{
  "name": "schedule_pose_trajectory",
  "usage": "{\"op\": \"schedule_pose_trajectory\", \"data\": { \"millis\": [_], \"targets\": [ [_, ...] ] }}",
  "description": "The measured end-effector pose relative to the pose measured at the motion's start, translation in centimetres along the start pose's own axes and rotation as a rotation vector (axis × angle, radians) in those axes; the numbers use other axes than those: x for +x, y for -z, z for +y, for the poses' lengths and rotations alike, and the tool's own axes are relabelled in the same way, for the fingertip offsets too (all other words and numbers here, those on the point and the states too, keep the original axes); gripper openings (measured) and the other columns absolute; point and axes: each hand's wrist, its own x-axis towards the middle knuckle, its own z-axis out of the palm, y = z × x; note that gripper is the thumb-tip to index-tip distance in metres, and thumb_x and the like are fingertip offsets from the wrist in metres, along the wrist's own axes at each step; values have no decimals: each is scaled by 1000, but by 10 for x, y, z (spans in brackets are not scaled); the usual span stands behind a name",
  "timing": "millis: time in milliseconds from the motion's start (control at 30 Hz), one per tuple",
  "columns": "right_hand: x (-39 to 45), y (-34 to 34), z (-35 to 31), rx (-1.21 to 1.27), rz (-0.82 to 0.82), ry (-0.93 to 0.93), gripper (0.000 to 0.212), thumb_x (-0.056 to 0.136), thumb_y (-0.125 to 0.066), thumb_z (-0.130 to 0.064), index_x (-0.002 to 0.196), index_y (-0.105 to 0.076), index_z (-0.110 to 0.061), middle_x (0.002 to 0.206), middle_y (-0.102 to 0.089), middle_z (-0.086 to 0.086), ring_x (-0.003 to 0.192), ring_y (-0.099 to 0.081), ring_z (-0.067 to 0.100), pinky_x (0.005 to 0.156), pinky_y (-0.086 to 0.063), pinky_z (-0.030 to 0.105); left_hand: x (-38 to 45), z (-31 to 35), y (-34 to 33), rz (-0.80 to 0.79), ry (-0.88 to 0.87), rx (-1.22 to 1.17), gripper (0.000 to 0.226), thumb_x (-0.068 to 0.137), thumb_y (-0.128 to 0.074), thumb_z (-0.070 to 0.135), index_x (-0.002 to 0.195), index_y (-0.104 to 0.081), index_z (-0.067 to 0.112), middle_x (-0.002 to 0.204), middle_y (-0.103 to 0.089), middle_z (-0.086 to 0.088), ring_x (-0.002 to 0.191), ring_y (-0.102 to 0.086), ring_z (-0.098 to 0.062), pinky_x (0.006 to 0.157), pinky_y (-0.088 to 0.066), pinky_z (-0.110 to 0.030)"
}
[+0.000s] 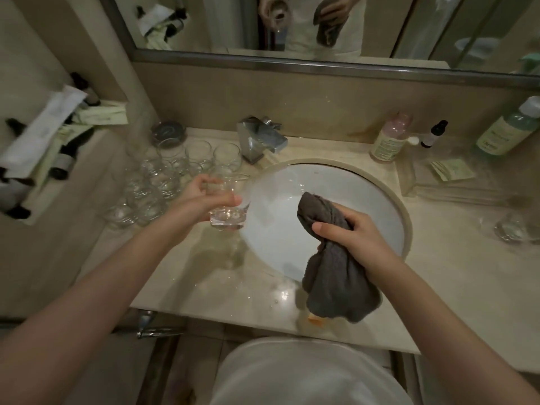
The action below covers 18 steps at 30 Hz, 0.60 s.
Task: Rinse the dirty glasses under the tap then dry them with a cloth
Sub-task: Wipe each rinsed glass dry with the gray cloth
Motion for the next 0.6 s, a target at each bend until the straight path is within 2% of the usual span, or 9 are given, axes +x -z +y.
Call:
{"op": "schedule_pose_trajectory", "data": {
  "millis": [67,133,200,267,333,467,600],
  "targets": [
    [8,-19,5,34,11,-29,27,84,-73,-11,107,-73,-24,82,-71,-4,71,-67,13,70,-53,32,6,-9,11,70,-28,51,82,46,-89,28,119,-52,24,101,-65,3,92,-63,-6,76,-48,-23],
    [15,-38,8,55,11,-48,28,84,-72,-10,111,-71,-18,76,-69,-12,70,-66,8,68,-51,27,14,-19,24,142,-49,122,90,41,-90,32,122,-50,25,102,-61,6,92,-59,-2,75,-47,-18],
    [21,-55,10,70,5,-59,29,84,-71,-9,113,-70,-15,72,-68,-17,70,-65,5,69,-51,24,24,-31,35,217,-61,194,98,28,-85,44,118,-50,27,104,-61,6,99,-62,-11,86,-51,-27],
    [26,-68,11,90,4,-64,30,83,-72,-9,112,-71,-18,75,-70,-16,73,-65,5,71,-51,23,34,-42,46,262,-80,285,97,34,-92,39,120,-48,24,107,-60,3,105,-62,-20,95,-50,-37],
    [29,-76,13,98,6,-68,28,83,-73,-10,109,-72,-21,76,-70,-14,74,-65,6,70,-52,22,43,-50,56,295,-86,389,93,49,-97,27,127,-47,18,112,-57,1,110,-58,-22,98,-47,-38],
    [32,-85,15,108,14,-89,26,84,-71,-9,104,-72,-25,77,-71,-13,73,-66,5,66,-52,19,58,-62,70,346,-75,543,100,46,-94,31,132,-45,16,114,-55,2,115,-55,-25,98,-46,-43],
    [32,-87,18,102,20,-109,26,83,-72,-10,100,-72,-29,84,-73,-6,78,-67,9,71,-55,25,70,-68,75,381,-81,682,96,52,-92,32,133,-45,16,125,-57,-5,121,-50,-28,101,-43,-47]
  ]
}}
